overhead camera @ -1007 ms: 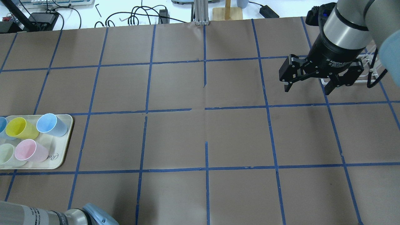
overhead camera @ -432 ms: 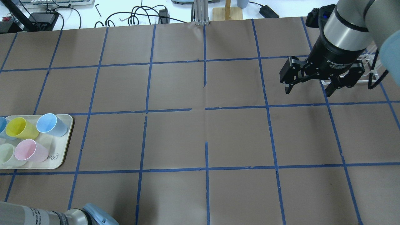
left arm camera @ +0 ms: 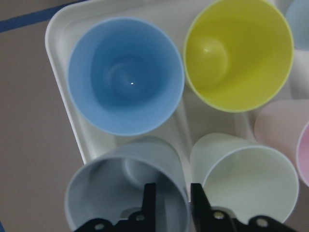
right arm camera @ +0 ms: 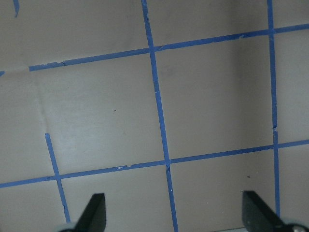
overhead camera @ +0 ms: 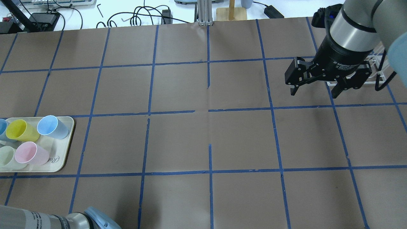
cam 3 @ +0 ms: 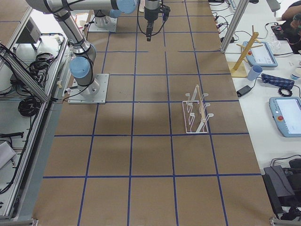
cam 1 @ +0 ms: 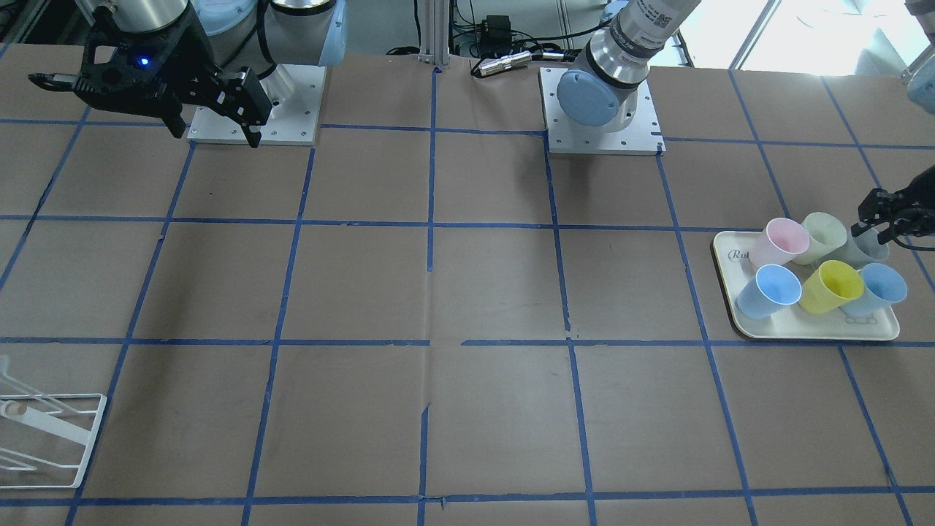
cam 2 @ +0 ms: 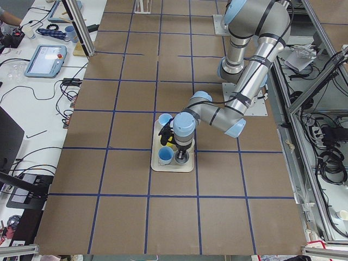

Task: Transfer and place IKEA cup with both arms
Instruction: 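Lower the white cup into the tray's empty slot with the left gripper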

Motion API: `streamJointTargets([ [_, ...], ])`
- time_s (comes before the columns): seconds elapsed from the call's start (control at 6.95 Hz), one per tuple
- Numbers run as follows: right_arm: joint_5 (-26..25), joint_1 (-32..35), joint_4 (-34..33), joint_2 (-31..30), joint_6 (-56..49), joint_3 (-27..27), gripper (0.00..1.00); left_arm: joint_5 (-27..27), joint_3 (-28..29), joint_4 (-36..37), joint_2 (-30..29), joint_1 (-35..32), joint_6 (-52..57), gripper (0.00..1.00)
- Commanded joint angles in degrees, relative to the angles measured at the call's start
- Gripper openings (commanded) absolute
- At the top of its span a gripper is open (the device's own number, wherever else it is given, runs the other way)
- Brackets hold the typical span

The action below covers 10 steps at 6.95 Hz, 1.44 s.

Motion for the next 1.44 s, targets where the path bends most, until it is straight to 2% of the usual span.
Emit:
streamJointTargets([
  [0.0, 0.0, 0.0, 0.02, -0.25, -0.01, 0.12, 1.0, 0.13, 0.71, -0.39, 0.48, -0.12, -0.49, 0.85],
  [0.29, 0.0, -0.09, 0.11, -0.51, -0.1, 0.03, 1.0, 0.13, 2.2, -2.22, 3.18, -1.87, -0.83, 0.85],
  [0.86, 0.26, 0.17, 0.98, -1.3, -0.19, 0.03, 1.0, 0.21, 0.54, -13.37, 14.34, -16.0, -18.73, 0.85],
  [1.01, 0.35, 0.26, 1.16, -1.83, -2.01, 0.29, 1.0, 0.13, 1.06, -17.49, 16.89, -19.86, -31.3, 0.85],
  [1.29, 0.26, 0.09, 1.25, -2.0, -4.49, 0.3, 1.0, 0.39, 1.24, -19.72, 21.2, -32.49, -48.47, 0.93],
])
